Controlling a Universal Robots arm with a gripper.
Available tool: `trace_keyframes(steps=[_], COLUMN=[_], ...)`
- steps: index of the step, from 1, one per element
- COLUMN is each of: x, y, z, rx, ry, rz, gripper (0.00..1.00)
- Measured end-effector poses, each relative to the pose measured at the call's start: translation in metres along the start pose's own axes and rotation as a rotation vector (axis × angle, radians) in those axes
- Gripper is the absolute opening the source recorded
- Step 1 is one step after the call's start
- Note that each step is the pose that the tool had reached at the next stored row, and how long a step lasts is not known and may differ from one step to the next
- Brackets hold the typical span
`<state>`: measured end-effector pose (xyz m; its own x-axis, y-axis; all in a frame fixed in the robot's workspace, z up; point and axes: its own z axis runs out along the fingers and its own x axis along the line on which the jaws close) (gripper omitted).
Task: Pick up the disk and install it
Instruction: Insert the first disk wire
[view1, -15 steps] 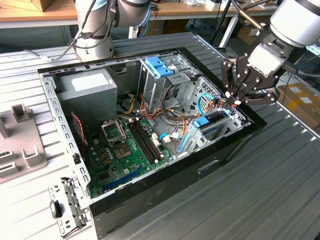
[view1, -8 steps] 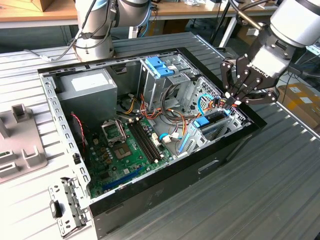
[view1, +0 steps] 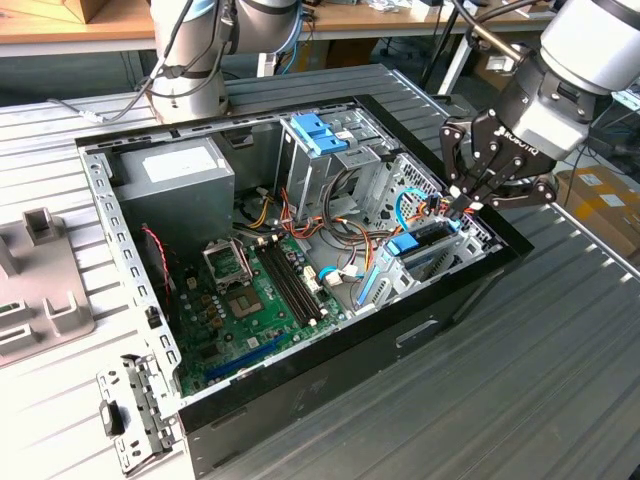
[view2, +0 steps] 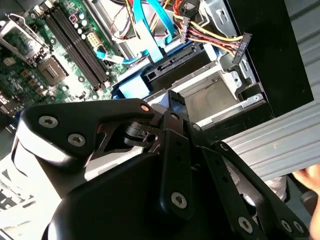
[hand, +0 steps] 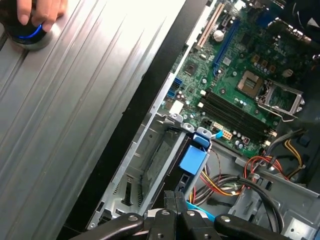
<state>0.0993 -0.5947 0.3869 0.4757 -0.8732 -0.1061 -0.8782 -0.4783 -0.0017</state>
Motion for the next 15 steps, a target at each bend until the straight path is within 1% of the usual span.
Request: trace_keyframes(steps=[7,12,15], x=[0.0000,0.0000,0.0000], y=[0.0000,0.0000,0.0000], z=[0.0000,0.0000,-0.0001], rx=[-0.0065,-0.0124,-0.0133], ry=[0.0000,-0.0001,-0.0001], rz=[-0.060,-0.116,-0.124], gripper=[0.11,0.11,0.11])
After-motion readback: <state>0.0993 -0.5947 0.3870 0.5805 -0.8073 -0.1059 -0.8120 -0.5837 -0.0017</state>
